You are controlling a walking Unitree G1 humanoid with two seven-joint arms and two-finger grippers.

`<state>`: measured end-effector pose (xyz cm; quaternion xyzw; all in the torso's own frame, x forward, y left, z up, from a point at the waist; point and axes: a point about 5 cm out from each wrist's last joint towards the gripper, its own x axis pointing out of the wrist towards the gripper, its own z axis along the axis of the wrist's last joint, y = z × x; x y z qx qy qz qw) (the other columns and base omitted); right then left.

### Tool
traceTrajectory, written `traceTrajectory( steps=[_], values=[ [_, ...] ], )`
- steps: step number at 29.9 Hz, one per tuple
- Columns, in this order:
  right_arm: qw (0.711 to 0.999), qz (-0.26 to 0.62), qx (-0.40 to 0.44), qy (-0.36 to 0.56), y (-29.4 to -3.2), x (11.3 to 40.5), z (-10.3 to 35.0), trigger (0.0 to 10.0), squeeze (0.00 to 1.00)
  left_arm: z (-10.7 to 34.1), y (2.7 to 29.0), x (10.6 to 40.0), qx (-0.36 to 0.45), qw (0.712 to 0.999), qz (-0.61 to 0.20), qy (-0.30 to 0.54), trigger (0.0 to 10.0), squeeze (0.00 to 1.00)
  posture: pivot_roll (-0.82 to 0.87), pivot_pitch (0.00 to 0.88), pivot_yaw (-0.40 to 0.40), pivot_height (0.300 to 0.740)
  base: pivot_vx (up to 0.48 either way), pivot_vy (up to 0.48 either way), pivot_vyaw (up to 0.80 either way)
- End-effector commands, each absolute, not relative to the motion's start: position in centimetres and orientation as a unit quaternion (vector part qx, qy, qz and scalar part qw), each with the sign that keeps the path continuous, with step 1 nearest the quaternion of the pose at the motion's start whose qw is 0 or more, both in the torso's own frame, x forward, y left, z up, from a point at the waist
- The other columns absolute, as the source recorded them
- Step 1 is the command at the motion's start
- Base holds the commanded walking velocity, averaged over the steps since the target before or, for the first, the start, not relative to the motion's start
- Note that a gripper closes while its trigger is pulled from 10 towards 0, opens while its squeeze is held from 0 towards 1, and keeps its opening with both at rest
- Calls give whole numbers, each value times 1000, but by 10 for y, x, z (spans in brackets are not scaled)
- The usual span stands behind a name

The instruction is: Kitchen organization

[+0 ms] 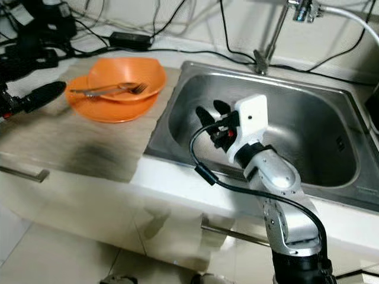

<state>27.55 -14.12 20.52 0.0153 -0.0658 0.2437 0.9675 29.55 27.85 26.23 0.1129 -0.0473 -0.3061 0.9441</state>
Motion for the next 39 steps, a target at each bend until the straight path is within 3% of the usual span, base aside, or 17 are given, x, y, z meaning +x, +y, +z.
traceTrajectory(
  steps=[1, 6, 10, 16, 22, 26, 29, 33, 39],
  values=[
    [969, 237, 24, -68, -147, 276, 203, 10000, 0, 265, 275, 293, 102, 946, -301, -59, 10000, 0, 3, 0, -33, 740, 0, 0, 0],
    [968, 238, 34, -68, -144, 278, 203, 10000, 0, 251, 279, 308, 27, 976, -208, -53, 10000, 0, 4, 0, -41, 740, 0, 0, 0],
    [966, 248, 36, -66, -139, 277, 202, 10000, 0, 251, 281, 319, -48, 984, -160, -68, 10000, 0, -3, 0, -44, 740, 0, 0, 0],
    [960, 273, 32, -61, -132, 272, 200, 10000, 0, 255, 269, 323, -154, 968, -187, -67, 10000, 0, -12, 0, -40, 740, 0, 0, 0],
    [955, 292, 28, -53, -129, 269, 198, 10000, 0, 258, 257, 324, -265, 934, -238, -27, 10000, 0, -12, 0, -41, 740, 0, 0, 0],
    [951, 304, 26, -49, -126, 267, 197, 10000, 0, 260, 262, 332, -330, 922, -200, -1, 10000, 0, -10, 0, -44, 740, 0, 0, 0],
    [947, 319, 20, -43, -124, 264, 195, 10000, 0, 258, 266, 334, -349, 918, -188, 22, 9373, 0, -9, 0, -46, 740, 0, 0, 0],
    [943, 330, 4, -41, -121, 263, 194, 10000, 0, 255, 265, 332, -347, 917, -192, 48, 10000, 0, -8, 0, -48, 740, 0, 0, 0],
    [940, 335, -35, -56, -116, 263, 196, 10000, 0, 249, 262, 330, -362, 909, -185, 86, 10000, 0, -6, 0, -52, 740, 0, 0, 0]
  ],
)
